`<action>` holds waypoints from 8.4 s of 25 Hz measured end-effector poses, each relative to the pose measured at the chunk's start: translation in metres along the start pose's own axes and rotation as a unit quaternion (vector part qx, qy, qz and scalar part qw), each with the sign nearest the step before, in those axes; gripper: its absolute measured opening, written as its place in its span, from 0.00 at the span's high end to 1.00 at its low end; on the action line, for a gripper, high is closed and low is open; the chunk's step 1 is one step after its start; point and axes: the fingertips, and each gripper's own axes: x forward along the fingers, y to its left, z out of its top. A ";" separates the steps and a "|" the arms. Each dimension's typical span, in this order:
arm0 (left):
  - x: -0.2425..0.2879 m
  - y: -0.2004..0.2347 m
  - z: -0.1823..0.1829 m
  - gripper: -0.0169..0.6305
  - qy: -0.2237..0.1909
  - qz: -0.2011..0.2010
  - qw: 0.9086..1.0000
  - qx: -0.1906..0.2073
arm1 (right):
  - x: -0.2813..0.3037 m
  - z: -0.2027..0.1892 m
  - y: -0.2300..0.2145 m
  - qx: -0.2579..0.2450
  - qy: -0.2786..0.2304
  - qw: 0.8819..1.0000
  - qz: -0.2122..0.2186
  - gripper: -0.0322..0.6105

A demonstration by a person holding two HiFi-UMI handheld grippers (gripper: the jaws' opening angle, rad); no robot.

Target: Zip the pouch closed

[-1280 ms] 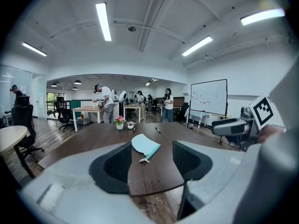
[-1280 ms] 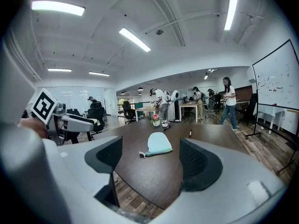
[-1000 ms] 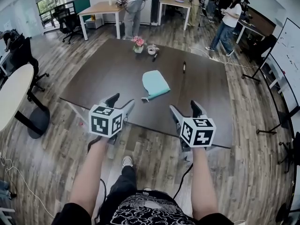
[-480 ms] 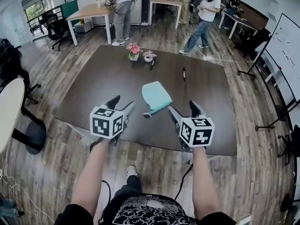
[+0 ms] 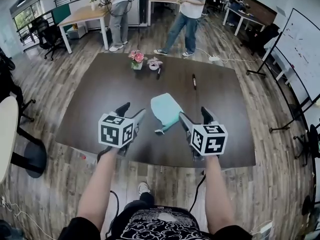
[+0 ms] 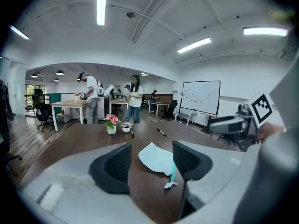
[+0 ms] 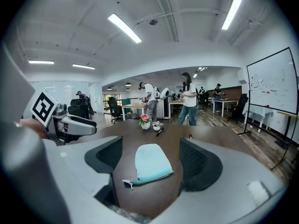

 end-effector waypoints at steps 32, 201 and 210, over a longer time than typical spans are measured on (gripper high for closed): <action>0.089 -0.045 -0.082 0.55 0.153 -0.196 0.956 0.157 | 0.043 -0.071 0.008 0.048 0.062 0.996 -0.040 0.39; 0.079 -0.025 -0.059 0.94 0.167 -0.185 0.968 0.021 | 0.111 -0.072 0.070 0.042 0.108 0.962 0.246 0.94; 0.078 -0.021 -0.057 0.94 0.163 -0.176 0.971 0.015 | 0.110 -0.070 0.068 0.035 0.109 0.965 0.237 0.94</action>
